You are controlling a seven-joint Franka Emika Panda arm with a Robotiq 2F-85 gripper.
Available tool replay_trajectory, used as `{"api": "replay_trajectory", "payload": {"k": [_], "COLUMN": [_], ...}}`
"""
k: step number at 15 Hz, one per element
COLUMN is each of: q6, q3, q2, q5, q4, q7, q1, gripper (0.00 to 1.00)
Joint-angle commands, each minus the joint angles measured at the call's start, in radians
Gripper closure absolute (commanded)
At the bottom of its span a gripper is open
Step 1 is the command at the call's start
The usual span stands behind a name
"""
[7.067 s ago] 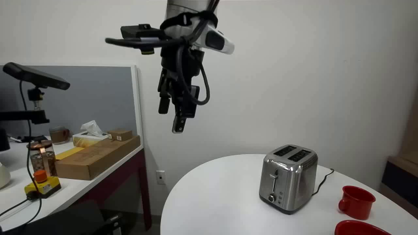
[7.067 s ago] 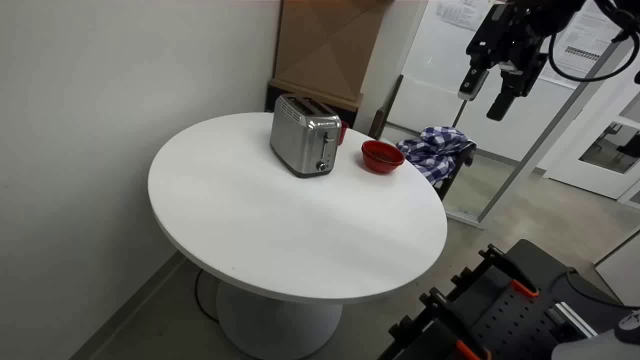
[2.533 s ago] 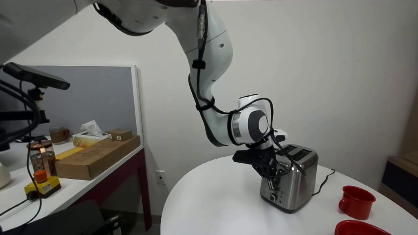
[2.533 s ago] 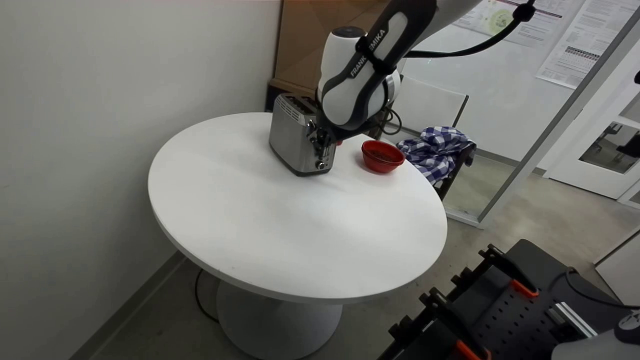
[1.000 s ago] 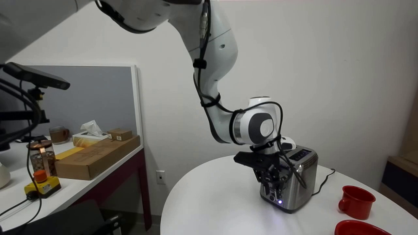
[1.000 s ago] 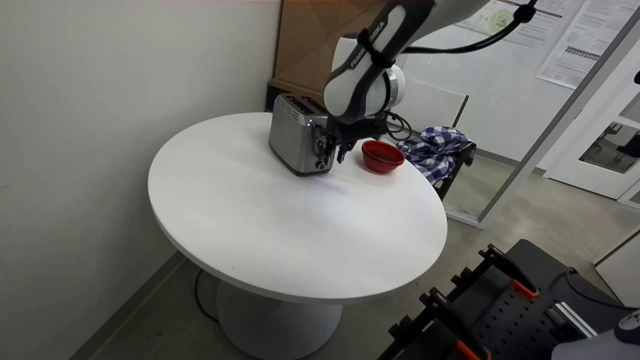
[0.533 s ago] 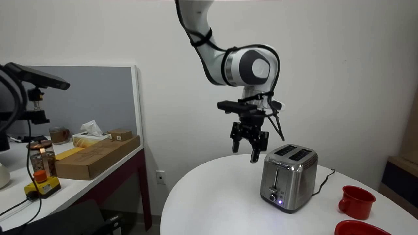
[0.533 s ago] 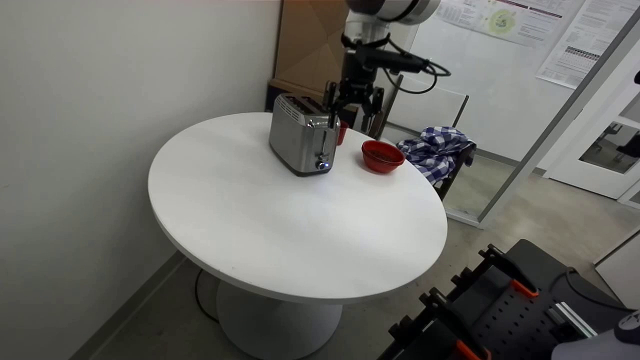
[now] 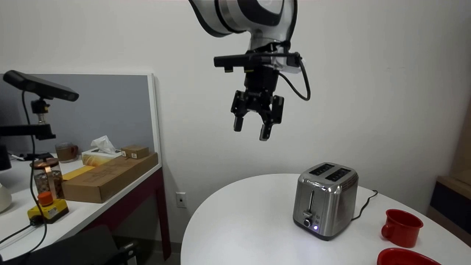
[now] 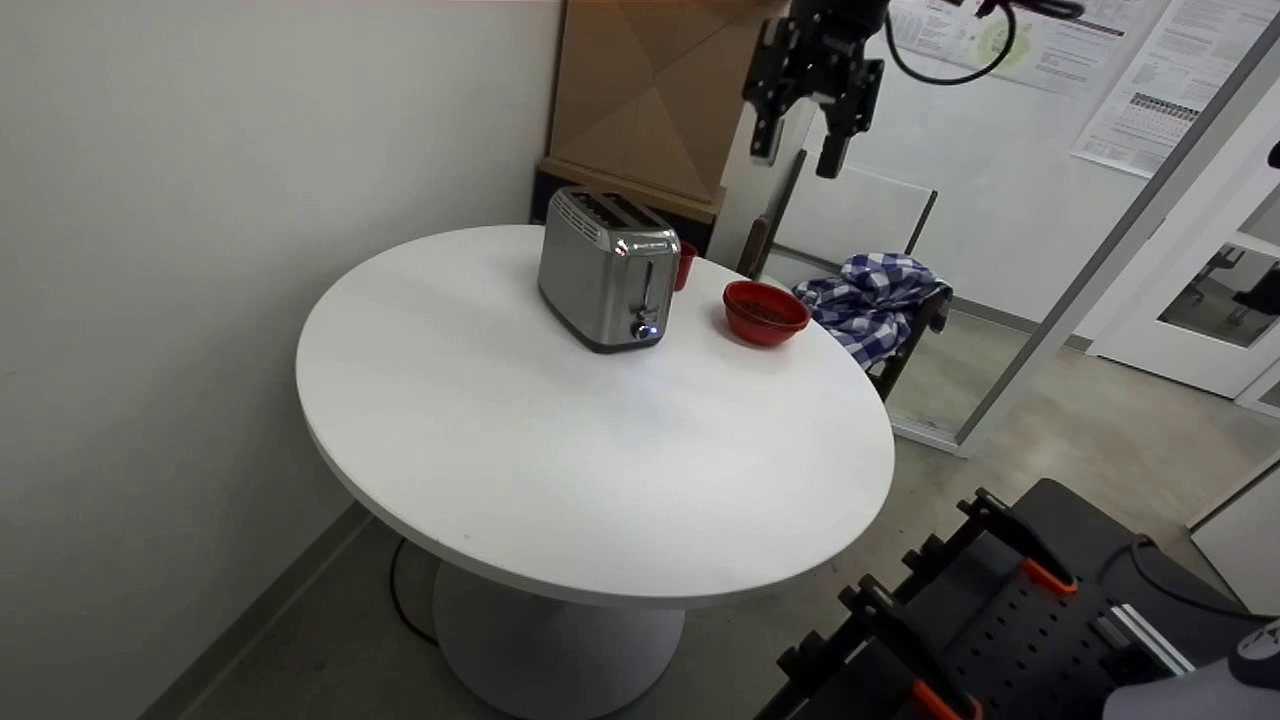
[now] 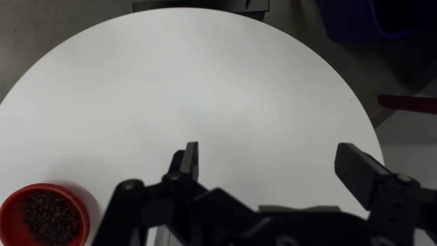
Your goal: Push down on the slider on the toaster.
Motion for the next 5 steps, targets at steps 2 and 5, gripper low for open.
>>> {"api": "replay_trajectory", "payload": {"k": [2,5], "q6": [-0.001,0.007], "q3": [0.006,0.006], "q2": [-0.091,-0.132], "q5": [-0.011,-0.012], "q4": [-0.061,-0.098], "q7": [-0.022,-0.031], "q1": [-0.004,-0.003], "gripper": [0.0,0.0]}}
